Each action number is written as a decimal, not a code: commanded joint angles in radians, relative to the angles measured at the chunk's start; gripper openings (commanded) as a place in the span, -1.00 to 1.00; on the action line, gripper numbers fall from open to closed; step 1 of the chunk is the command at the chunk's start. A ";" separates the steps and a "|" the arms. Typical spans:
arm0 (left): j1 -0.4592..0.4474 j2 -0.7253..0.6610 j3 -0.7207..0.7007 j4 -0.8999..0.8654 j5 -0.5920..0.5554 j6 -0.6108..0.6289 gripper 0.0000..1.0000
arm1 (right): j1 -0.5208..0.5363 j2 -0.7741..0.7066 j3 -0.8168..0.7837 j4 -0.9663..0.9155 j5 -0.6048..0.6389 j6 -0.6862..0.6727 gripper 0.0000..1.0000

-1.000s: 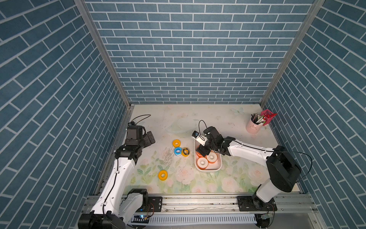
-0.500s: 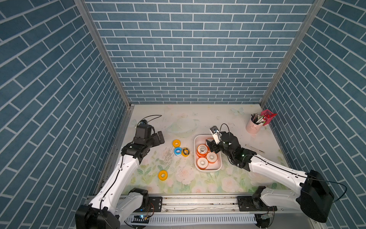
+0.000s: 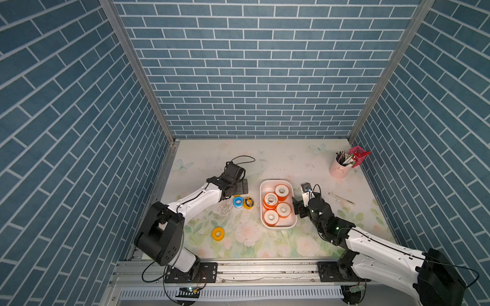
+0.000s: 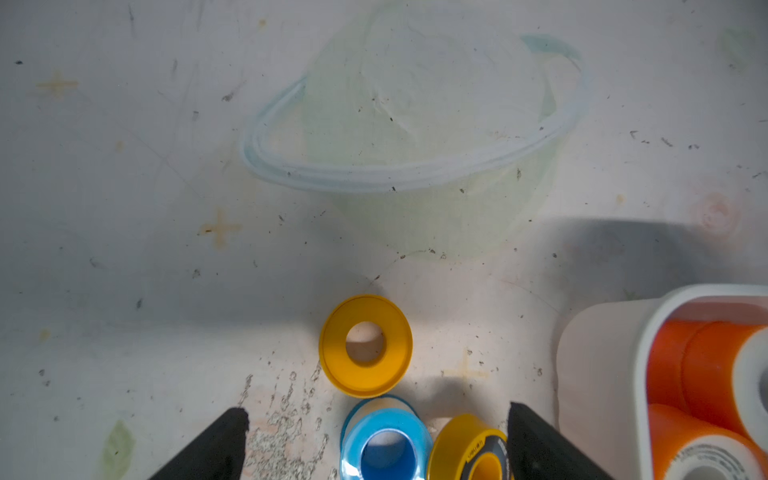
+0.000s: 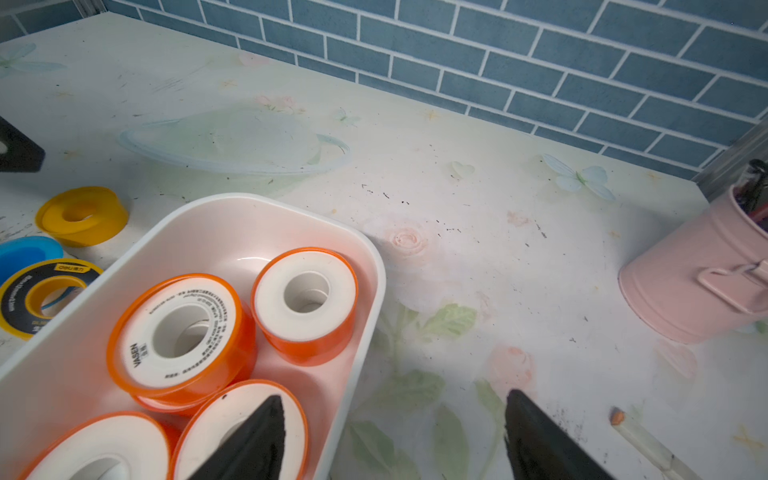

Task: Put the sealing tape into the storage box
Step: Pick up the sealing tape at the center of the board.

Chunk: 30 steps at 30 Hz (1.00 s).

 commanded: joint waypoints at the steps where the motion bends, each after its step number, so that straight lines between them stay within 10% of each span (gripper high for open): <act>1: -0.008 0.055 0.021 0.020 -0.034 -0.016 1.00 | -0.004 -0.041 -0.026 0.031 0.046 0.062 0.66; 30: 0.009 0.262 0.055 0.078 -0.055 -0.013 0.31 | -0.002 -0.016 -0.085 0.047 0.021 0.112 0.62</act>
